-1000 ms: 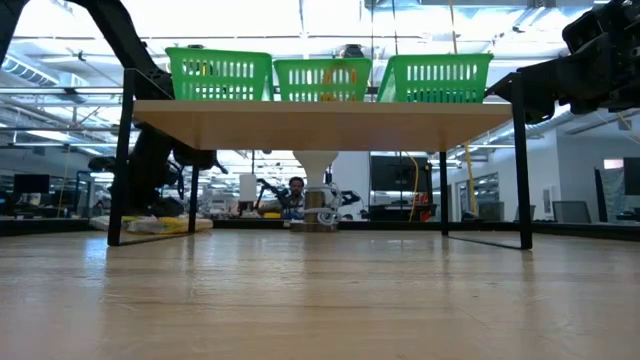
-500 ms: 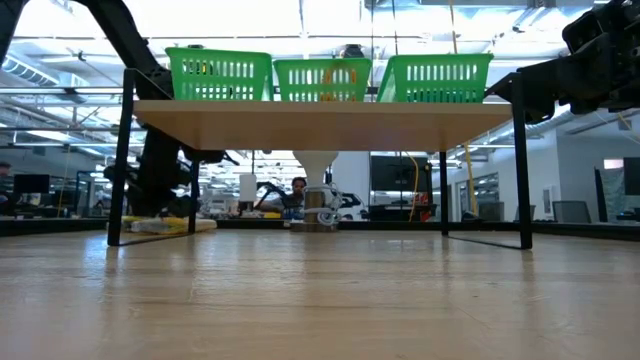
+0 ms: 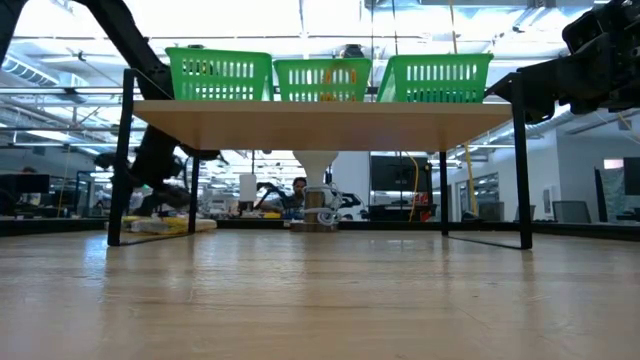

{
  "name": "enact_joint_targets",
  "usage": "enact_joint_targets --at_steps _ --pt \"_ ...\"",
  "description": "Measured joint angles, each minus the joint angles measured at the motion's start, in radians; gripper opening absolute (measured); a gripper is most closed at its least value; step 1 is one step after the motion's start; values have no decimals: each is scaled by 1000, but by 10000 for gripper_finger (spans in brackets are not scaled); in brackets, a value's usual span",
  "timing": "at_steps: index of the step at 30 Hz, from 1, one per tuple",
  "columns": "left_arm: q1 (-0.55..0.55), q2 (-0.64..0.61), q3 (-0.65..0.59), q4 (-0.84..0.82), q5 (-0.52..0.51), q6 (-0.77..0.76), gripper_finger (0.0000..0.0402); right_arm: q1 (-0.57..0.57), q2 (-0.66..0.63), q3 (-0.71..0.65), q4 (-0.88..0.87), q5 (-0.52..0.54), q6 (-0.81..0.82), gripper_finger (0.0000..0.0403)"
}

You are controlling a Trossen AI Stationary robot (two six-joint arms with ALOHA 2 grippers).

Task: Pick & Place Office Desk Supplies
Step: Put the crayon box into the left green bin on the shelf

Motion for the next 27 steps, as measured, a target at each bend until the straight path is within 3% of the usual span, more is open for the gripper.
enact_joint_targets --at_steps 4,8,16,27 --pt "43 1 14 -22 76 17 218 0 0 0 0 0 0 212" --pt "55 0 25 -11 177 59 222 0 0 0 0 0 0 212" --pt "54 6 25 -3 124 71 175 0 0 0 0 0 0 212" --pt "41 4 31 -44 279 196 108 0 0 0 0 0 0 212"
